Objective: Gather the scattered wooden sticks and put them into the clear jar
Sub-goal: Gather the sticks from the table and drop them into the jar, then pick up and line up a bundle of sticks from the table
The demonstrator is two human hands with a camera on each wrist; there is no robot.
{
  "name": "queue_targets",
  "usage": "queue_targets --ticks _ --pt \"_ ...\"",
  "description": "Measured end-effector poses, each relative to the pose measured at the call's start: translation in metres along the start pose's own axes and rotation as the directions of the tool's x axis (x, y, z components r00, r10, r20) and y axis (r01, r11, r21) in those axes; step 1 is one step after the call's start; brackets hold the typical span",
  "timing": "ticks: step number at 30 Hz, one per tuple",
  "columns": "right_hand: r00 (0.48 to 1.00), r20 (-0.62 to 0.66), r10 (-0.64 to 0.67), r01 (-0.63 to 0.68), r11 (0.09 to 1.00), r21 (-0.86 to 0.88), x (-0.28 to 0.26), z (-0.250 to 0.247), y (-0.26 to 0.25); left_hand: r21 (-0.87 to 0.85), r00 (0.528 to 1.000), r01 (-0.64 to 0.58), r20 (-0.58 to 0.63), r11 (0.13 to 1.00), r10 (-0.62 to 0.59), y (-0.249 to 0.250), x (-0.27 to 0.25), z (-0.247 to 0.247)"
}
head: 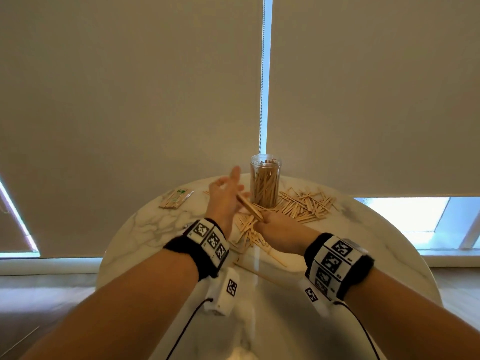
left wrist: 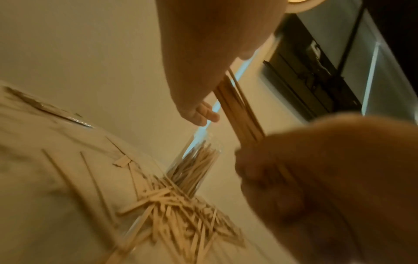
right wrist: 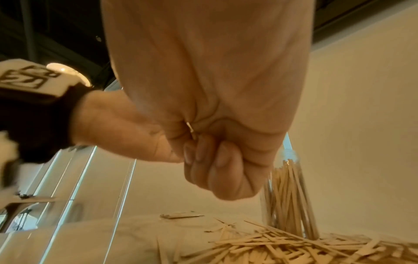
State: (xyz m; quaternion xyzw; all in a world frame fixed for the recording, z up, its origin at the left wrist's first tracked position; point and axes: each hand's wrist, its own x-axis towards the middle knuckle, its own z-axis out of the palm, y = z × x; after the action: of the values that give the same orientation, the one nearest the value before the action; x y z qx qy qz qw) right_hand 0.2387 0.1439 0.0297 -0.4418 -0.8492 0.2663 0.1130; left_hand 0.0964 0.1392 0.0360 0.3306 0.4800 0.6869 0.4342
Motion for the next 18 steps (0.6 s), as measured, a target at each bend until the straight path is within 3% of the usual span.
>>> queue_targets --ticks 3,6,9,11,13,14,15,16,17,18 --pt "0.999 -0.024 0.038 -0.041 0.993 -0.113 0.004 0.004 0.007 0.058 1.000 0.022 0.002 0.998 -0.023 0.015 0.008 0.001" --pt "0.996 -0.088 0.023 -0.034 0.992 -0.125 0.006 0.001 0.010 0.318 0.995 0.013 0.093 0.948 -0.045 0.014 0.000 0.012" --pt "0.983 -0.164 0.082 -0.107 0.984 -0.144 0.011 -0.003 0.020 0.500 0.992 0.010 0.104 0.866 -0.072 0.006 0.000 0.016" --pt "0.980 -0.171 0.102 -0.126 0.983 -0.136 0.014 -0.006 0.027 0.702 0.990 0.014 0.089 0.712 -0.106 0.000 0.002 0.014" --pt "0.987 -0.137 0.079 -0.098 0.986 -0.138 0.014 -0.009 0.031 0.892 0.993 -0.041 0.086 0.451 -0.080 -0.004 0.004 0.009" --pt "0.991 -0.125 0.050 -0.065 0.990 -0.124 0.012 -0.010 0.032 0.940 0.993 -0.077 0.104 0.332 -0.064 -0.004 0.005 0.008" --pt "0.991 -0.132 0.011 -0.025 0.995 -0.100 0.011 -0.011 0.031 0.957 0.991 -0.095 0.116 0.274 -0.063 -0.004 0.008 0.006" --pt "0.987 -0.161 -0.022 0.010 0.997 -0.076 0.009 -0.013 0.031 0.956 0.990 -0.094 0.118 0.277 -0.074 -0.003 0.012 0.006" --pt "0.977 -0.208 -0.047 0.034 0.997 -0.067 0.008 -0.014 0.030 0.937 0.990 -0.062 0.102 0.345 -0.098 -0.004 0.017 0.005" --pt "0.965 -0.255 -0.065 0.044 0.995 -0.088 0.008 -0.016 0.029 0.882 0.989 -0.014 0.082 0.470 -0.124 -0.004 0.021 0.006"
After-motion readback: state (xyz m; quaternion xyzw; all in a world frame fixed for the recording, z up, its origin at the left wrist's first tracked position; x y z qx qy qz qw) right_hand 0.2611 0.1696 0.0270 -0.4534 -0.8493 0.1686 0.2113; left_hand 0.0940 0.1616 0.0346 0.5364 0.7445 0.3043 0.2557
